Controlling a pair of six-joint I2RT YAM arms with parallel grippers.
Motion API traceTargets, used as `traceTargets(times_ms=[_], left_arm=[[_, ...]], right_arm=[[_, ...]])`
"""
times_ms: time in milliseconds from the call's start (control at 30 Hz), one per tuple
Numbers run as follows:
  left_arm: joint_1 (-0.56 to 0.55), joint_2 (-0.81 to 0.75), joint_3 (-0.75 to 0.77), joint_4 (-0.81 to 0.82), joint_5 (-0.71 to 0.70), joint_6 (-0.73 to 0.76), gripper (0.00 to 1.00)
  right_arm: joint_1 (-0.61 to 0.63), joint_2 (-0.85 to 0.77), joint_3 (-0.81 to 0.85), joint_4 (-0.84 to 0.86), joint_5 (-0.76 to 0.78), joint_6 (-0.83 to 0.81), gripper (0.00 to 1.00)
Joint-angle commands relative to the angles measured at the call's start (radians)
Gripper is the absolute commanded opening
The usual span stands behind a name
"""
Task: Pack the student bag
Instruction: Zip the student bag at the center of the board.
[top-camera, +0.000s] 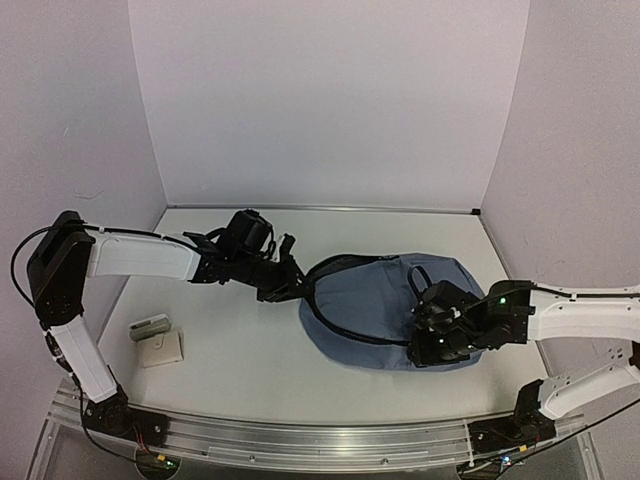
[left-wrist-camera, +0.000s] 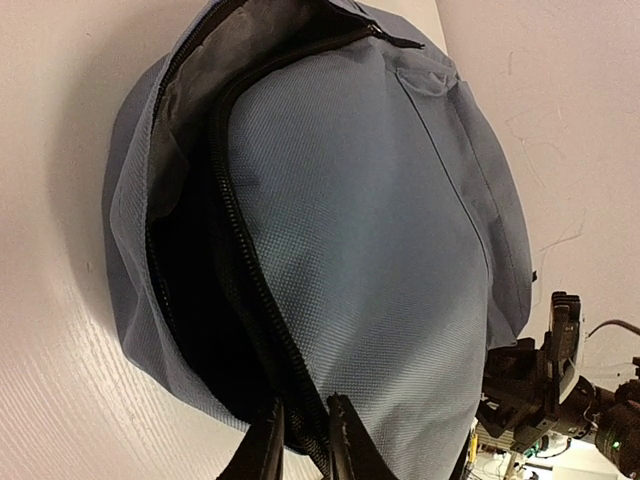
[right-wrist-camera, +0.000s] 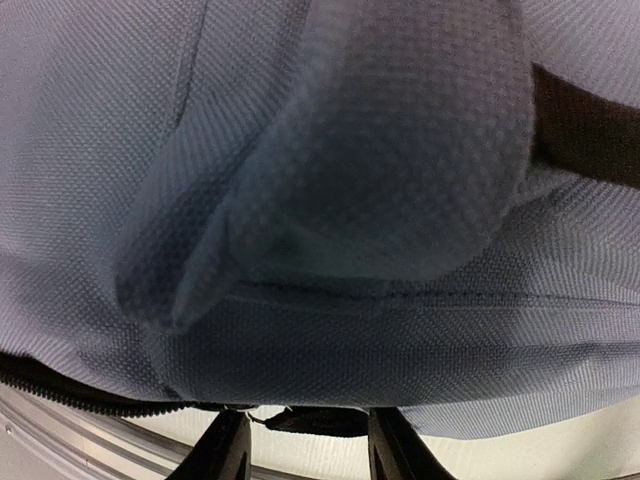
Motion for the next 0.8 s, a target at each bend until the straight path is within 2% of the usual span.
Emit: traceTargets(times_ms=[0,100,200,233,533,767], left_arm=[[0.009,0.019,0.053,0.063,0.006,-0.004,0.09],[0.015,0.028,0.051,0.075,0.002,-0.002,0.01],[0.023,0.035,0.044,0.076,-0.021,0.007,0.00],[0.028,0.036,0.040,0.076,-0.027,0.016,0.00],[0.055,0.053,0.028,0.131,-0.040,0.119,0.00],[0.057,0.073,0.018,0.167,-0.024,0.145,0.00]], right_arm=[[-0.002,0.025,-0.012,0.027,0.050,-0.004,0.36],[-0.003,0.029,-0.014,0.032,0.054,-0.006,0.23],[-0.002,0.024,-0.005,0.037,0.033,-0.022,0.03],[-0.002,0.019,0.001,0.039,0.018,-0.032,0.01],[0.000,-0.005,0.068,0.137,-0.188,-0.070,0.00],[0.029,0.096,0.159,0.204,-0.216,-0.051,0.00]])
